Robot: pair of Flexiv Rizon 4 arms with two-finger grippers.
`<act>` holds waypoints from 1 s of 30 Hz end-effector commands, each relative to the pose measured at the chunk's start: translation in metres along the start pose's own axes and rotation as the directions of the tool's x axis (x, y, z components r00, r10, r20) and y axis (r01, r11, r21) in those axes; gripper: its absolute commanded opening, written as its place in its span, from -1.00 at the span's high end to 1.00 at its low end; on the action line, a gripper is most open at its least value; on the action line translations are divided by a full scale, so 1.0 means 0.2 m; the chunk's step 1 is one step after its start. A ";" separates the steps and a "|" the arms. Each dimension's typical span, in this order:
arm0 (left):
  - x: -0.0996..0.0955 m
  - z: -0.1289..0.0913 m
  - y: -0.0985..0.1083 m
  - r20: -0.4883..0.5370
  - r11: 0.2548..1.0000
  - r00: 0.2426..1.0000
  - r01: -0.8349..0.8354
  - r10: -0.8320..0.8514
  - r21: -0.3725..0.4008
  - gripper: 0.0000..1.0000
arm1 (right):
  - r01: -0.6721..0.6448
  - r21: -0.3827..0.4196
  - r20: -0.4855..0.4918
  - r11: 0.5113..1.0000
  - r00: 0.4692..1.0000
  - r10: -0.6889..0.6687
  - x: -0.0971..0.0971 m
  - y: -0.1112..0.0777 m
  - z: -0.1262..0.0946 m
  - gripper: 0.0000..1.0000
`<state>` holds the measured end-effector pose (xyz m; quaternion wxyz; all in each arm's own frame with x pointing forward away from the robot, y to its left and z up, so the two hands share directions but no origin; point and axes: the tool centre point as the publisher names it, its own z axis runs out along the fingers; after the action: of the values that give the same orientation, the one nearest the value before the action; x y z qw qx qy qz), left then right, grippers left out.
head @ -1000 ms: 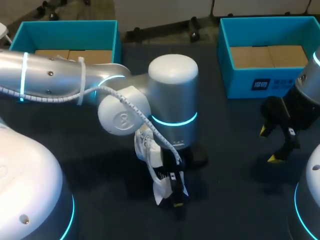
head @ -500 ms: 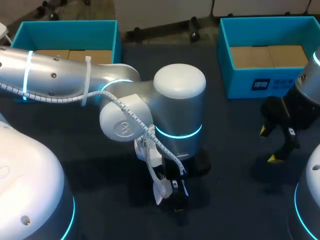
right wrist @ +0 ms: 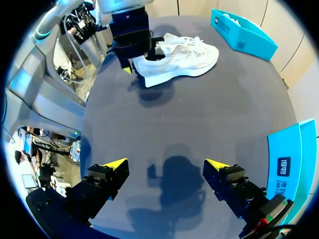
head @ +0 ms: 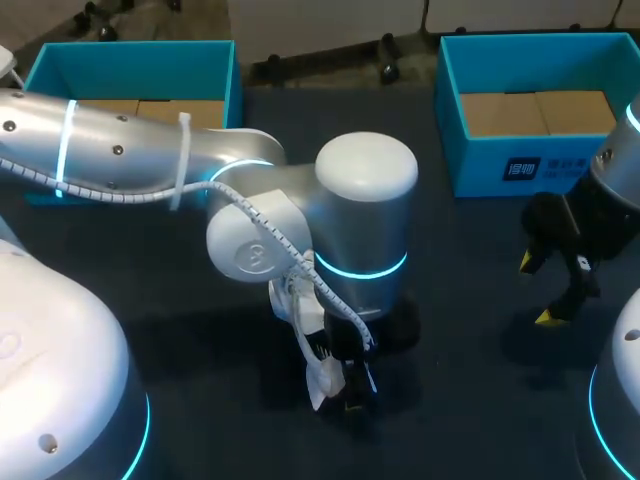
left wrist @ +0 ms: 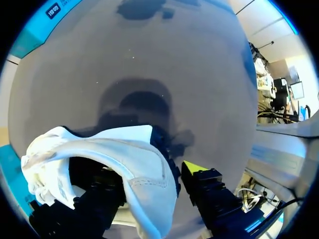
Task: Take the shoe out of the shoebox, open the shoe tongue, remove and reinsert the insole, then place the shoe into the shoebox
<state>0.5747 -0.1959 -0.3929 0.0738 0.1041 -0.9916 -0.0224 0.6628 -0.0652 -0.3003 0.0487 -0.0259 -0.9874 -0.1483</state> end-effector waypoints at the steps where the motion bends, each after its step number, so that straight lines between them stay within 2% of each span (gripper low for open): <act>1: 0.01 0.02 -0.01 0.010 1.000 1.000 0.002 -0.002 -0.007 0.15 | 0.001 0.000 0.001 1.000 1.000 -0.001 0.00 0.00 0.00 -1.00; 3: 0.02 0.02 -0.01 0.013 1.000 1.000 0.002 -0.002 -0.008 0.80 | 0.001 0.000 0.001 1.000 1.000 -0.001 0.00 0.00 0.00 -1.00; 4: 0.01 0.02 0.00 0.016 1.000 1.000 0.004 -0.004 -0.010 1.00 | 0.001 0.000 0.001 1.000 1.000 -0.001 0.00 0.00 0.00 -1.00; 11: -0.07 -0.04 0.04 0.000 1.000 1.000 -0.030 0.030 0.009 1.00 | 0.001 0.000 0.001 1.000 1.000 -0.001 0.00 0.00 0.00 -1.00; 18: -0.17 -0.20 0.11 -0.068 0.986 0.985 -0.157 0.161 0.060 1.00 | 0.001 0.000 0.001 1.000 1.000 -0.001 0.00 0.00 0.00 -1.00; 30: -0.33 -0.47 0.21 -0.083 0.976 0.972 -0.214 0.218 0.048 1.00 | 0.001 0.000 0.001 1.000 1.000 -0.001 0.00 0.00 0.00 -1.00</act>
<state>0.6348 -0.1597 -0.3352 0.1149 0.0005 -0.9934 0.0048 0.6627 -0.0651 -0.3003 0.0487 -0.0258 -0.9874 -0.1483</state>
